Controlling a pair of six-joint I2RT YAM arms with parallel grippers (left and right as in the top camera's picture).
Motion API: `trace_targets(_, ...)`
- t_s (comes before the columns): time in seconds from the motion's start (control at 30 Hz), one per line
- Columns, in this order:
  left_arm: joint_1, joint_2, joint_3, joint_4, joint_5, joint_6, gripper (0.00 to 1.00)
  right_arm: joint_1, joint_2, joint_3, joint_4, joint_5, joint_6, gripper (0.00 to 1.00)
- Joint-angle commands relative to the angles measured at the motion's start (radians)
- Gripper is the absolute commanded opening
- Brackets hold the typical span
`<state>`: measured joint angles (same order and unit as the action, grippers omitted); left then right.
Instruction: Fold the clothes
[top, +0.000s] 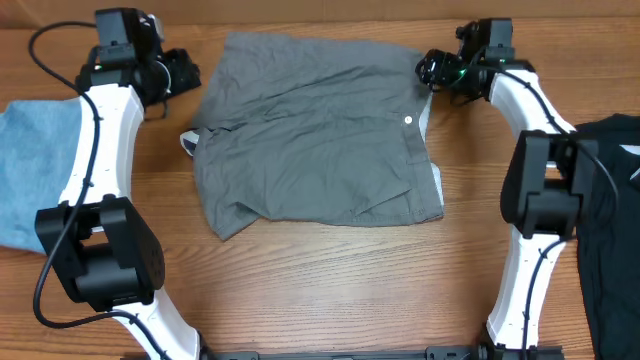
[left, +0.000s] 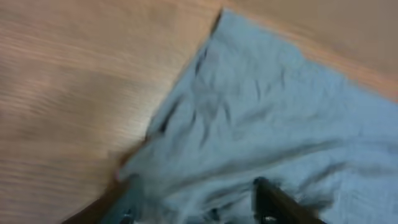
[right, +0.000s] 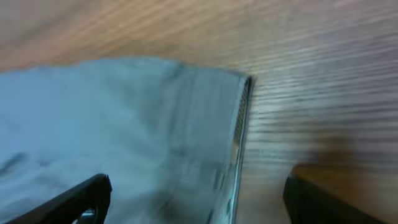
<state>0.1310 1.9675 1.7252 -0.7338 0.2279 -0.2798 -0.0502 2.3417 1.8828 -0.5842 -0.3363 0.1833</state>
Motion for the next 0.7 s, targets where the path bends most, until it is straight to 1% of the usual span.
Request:
trace_targets(0.0,-0.002,-0.012,0.011,-0.116,0.035,0.018,0.73,-0.041,-0.184,0.034,-0.196,-0.005,-0.002,0.89)
trace_targets(0.03,0.001,-0.012,0.011,-0.139,0.035,0.018,0.75,-0.049,-0.199,0.034,-0.253,-0.005,-0.002,0.87)
trace_targets(0.07,0.003,-0.012,0.011,-0.184,0.035,0.008,0.77,-0.062,-0.21,0.034,-0.352,-0.005,-0.002,0.84)
trace_targets(0.1,0.004,-0.012,0.011,-0.232,0.035,-0.005,0.78,-0.069,-0.21,0.034,-0.42,-0.005,-0.003,0.82)
trace_targets(0.17,0.003,-0.012,0.011,-0.324,0.035,-0.017,0.81,-0.074,-0.205,0.008,-0.556,-0.005,-0.046,0.79)
trace_targets(0.2,0.0,-0.011,0.01,-0.352,0.034,-0.016,0.85,-0.068,-0.205,-0.02,-0.6,-0.006,-0.087,0.66)
trace_targets(0.23,-0.002,-0.011,0.009,-0.368,0.031,-0.016,0.87,-0.062,-0.205,-0.038,-0.631,-0.009,-0.114,0.6)
trace_targets(0.27,-0.002,-0.011,0.009,-0.385,0.031,-0.016,0.88,-0.05,-0.205,-0.072,-0.667,-0.024,-0.157,0.51)
trace_targets(0.33,-0.002,-0.011,0.009,-0.415,0.031,-0.016,0.88,-0.041,-0.205,-0.133,-0.686,-0.124,-0.275,0.42)
trace_targets(0.4,-0.002,-0.011,0.009,-0.446,0.031,-0.016,0.88,-0.041,-0.205,-0.186,-0.694,-0.233,-0.398,0.39)
trace_targets(0.47,-0.002,-0.011,0.009,-0.46,0.023,-0.011,0.89,-0.041,-0.205,-0.215,-0.692,-0.297,-0.481,0.39)
trace_targets(0.67,-0.001,-0.011,0.009,-0.467,0.014,-0.008,0.89,-0.04,-0.205,-0.248,-0.632,-0.317,-0.48,0.39)
